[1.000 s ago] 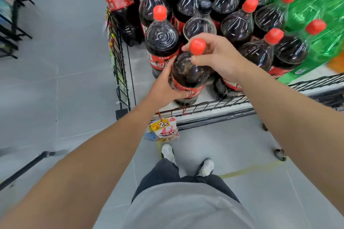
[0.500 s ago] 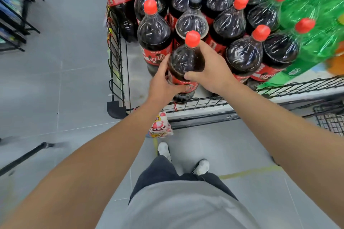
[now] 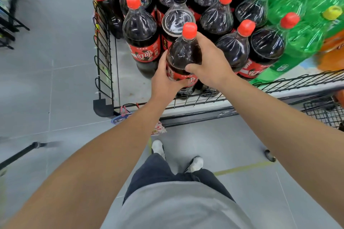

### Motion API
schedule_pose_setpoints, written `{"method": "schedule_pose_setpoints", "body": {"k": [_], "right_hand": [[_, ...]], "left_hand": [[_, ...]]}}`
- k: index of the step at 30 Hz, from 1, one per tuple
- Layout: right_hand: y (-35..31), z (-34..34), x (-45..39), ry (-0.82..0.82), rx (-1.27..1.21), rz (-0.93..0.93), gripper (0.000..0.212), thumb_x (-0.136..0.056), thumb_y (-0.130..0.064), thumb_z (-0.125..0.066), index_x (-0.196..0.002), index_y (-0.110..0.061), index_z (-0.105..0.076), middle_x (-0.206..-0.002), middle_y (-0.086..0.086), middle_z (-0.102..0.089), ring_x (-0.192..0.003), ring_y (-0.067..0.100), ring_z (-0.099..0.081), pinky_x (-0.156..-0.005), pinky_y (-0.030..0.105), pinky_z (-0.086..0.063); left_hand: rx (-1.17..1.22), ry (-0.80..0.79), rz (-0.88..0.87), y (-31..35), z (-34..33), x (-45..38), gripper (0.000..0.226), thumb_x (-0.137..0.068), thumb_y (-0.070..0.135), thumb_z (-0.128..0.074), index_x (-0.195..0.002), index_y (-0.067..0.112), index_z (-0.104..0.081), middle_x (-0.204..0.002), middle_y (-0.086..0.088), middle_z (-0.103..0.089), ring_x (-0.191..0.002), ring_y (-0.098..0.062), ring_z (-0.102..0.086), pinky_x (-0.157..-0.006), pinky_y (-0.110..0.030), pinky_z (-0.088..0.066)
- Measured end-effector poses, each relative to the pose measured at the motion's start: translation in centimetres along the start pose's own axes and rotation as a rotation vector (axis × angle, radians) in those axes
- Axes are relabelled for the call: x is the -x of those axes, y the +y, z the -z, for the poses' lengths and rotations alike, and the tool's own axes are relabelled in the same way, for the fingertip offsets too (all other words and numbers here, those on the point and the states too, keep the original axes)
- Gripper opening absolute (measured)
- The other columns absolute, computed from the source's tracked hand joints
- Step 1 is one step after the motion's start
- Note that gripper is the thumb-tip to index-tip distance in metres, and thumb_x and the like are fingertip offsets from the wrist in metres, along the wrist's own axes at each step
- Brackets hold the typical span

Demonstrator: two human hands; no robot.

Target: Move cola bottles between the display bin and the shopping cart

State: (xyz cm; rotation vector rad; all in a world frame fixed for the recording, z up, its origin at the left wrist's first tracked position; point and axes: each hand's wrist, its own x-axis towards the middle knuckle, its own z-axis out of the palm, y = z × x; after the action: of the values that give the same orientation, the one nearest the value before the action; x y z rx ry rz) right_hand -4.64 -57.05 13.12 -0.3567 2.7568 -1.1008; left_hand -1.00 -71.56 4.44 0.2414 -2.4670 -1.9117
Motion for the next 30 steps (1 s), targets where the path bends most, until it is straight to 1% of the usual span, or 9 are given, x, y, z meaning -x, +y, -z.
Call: {"method": "schedule_pose_setpoints", "body": {"k": [3, 5, 10, 14, 18, 21, 25, 28, 30], "right_hand": [[0.2, -0.1, 0.2, -0.006, 0.003, 0.015, 0.087, -0.083, -0.009, -0.08, -0.157, -0.02, -0.035, -0.153, -0.002, -0.049, -0.141, 0.017, -0.045, -0.107, 0.017, -0.029], [0.2, 0.0, 0.1, -0.012, -0.001, 0.005, 0.088, -0.083, -0.01, -0.081, -0.157, -0.02, -0.036, -0.153, -0.002, -0.049, -0.14, 0.017, -0.047, -0.107, 0.019, -0.031], [0.0, 0.1, 0.1, -0.023, 0.005, -0.005, 0.088, -0.082, -0.011, -0.083, -0.156, -0.02, -0.037, -0.153, -0.001, -0.049, -0.141, 0.017, -0.045, -0.118, 0.03, -0.034], [-0.4, 0.2, 0.2, -0.025, 0.021, -0.01, 0.087, -0.081, -0.013, -0.084, -0.155, -0.02, -0.038, -0.152, 0.0, -0.049, -0.14, 0.017, -0.046, -0.117, 0.031, -0.036], [-0.6, 0.6, 1.7, 0.079, 0.021, 0.001, 0.082, -0.083, -0.015, -0.08, -0.155, -0.017, -0.039, -0.152, 0.005, -0.046, -0.139, 0.018, -0.045, -0.107, 0.017, -0.029], [0.1, 1.0, 3.9, 0.087, 0.068, 0.055, 0.07, -0.088, -0.019, -0.074, -0.151, -0.014, -0.044, -0.149, 0.006, -0.048, -0.136, 0.019, -0.047, -0.102, 0.016, -0.028], [1.8, 1.8, 7.0, 0.001, 0.239, 0.182, 0.063, -0.093, -0.026, -0.069, -0.149, -0.006, -0.047, -0.149, 0.013, -0.05, -0.14, 0.029, -0.044, -0.119, 0.034, -0.032], [3.0, 2.7, 9.5, -0.072, 0.437, 0.276, 0.066, -0.093, -0.031, -0.069, -0.147, -0.001, -0.048, -0.146, 0.016, -0.053, -0.138, 0.035, -0.044, -0.123, 0.043, -0.028], [3.4, 3.3, 11.4, -0.101, 0.556, 0.32, 0.071, -0.093, -0.037, -0.067, -0.151, -0.003, -0.044, -0.151, 0.017, -0.049, -0.143, 0.037, -0.039, -0.126, 0.046, -0.023]], "left_hand": [[0.017, 0.003, 0.008, 0.1, 0.1, 0.1, 0.108, -0.052, 0.045, -0.091, -0.146, 0.034, -0.038, -0.133, 0.026, -0.057, -0.126, 0.004, -0.053, -0.109, -0.034, -0.046], [0.017, -0.004, 0.008, 0.2, 0.3, 0.1, 0.114, -0.052, 0.046, -0.09, -0.151, 0.03, -0.035, -0.137, 0.018, -0.057, -0.127, 0.0, -0.053, -0.109, -0.037, -0.046], [0.003, -0.026, 0.022, 0.2, 0.4, 0.1, 0.115, -0.053, 0.049, -0.088, -0.152, 0.033, -0.031, -0.141, 0.016, -0.055, -0.129, -0.003, -0.053, -0.111, -0.036, -0.045], [-0.048, -0.026, 0.049, 0.2, 0.6, 0.2, 0.114, -0.053, 0.049, -0.087, -0.152, 0.033, -0.032, -0.141, 0.016, -0.055, -0.128, -0.005, -0.054, -0.109, -0.037, -0.046], [-0.169, 0.049, 0.081, 1.2, 1.4, 1.4, 0.095, -0.067, 0.038, -0.086, -0.149, 0.027, -0.041, -0.142, 0.009, -0.055, -0.128, -0.013, -0.054, -0.109, -0.04, -0.046], [-0.295, 0.101, 0.064, 2.2, 1.9, 3.9, 0.073, -0.084, 0.029, -0.077, -0.149, 0.017, -0.045, -0.145, 0.001, -0.054, -0.13, -0.018, -0.052, -0.11, -0.04, -0.044], [-0.534, 0.117, 0.007, 3.5, 1.7, 8.3, 0.066, -0.091, 0.028, -0.07, -0.149, 0.01, -0.044, -0.149, -0.008, -0.05, -0.137, -0.023, -0.046, -0.113, -0.034, -0.036], [-0.726, 0.082, -0.032, 4.3, 1.2, 11.6, 0.068, -0.093, 0.031, -0.068, -0.151, 0.01, -0.039, -0.154, -0.01, -0.044, -0.142, -0.026, -0.039, -0.115, -0.034, -0.029], [-0.807, 0.052, -0.038, 4.5, 1.1, 13.7, 0.07, -0.094, 0.033, -0.065, -0.154, 0.013, -0.035, -0.159, -0.01, -0.036, -0.146, -0.027, -0.032, -0.119, -0.036, -0.023]]}}
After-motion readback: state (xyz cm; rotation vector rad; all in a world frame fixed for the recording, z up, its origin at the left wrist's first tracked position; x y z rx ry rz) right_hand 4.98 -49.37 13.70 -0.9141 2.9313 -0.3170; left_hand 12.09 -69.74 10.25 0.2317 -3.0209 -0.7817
